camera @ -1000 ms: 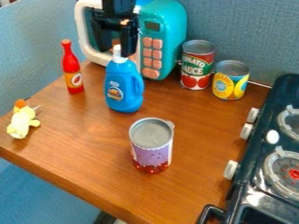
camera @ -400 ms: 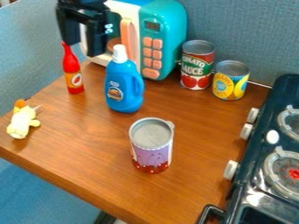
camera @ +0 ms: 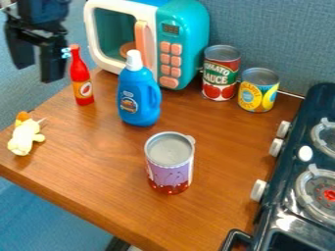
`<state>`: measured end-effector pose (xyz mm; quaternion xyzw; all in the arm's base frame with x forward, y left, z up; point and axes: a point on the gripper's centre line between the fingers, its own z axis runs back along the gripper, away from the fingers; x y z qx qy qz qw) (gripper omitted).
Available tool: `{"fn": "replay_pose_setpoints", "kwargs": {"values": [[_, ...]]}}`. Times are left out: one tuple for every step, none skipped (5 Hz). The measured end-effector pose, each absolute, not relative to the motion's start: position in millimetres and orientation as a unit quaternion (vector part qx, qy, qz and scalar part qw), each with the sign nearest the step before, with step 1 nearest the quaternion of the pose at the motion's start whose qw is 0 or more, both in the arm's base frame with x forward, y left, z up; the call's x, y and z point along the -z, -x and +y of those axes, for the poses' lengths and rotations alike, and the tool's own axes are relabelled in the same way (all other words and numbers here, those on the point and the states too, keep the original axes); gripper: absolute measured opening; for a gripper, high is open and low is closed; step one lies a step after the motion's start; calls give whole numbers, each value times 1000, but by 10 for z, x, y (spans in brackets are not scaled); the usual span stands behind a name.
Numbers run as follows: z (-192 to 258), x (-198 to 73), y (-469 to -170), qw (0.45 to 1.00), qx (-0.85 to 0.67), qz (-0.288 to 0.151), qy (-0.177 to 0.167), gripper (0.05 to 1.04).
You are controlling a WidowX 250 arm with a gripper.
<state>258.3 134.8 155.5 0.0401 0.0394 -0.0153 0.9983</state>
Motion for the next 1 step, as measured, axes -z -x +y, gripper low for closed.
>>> {"fn": "replay_pose_setpoints", "kwargs": {"values": [[1610,-1343,-2531,999,-15,49,-11,1001]]}}
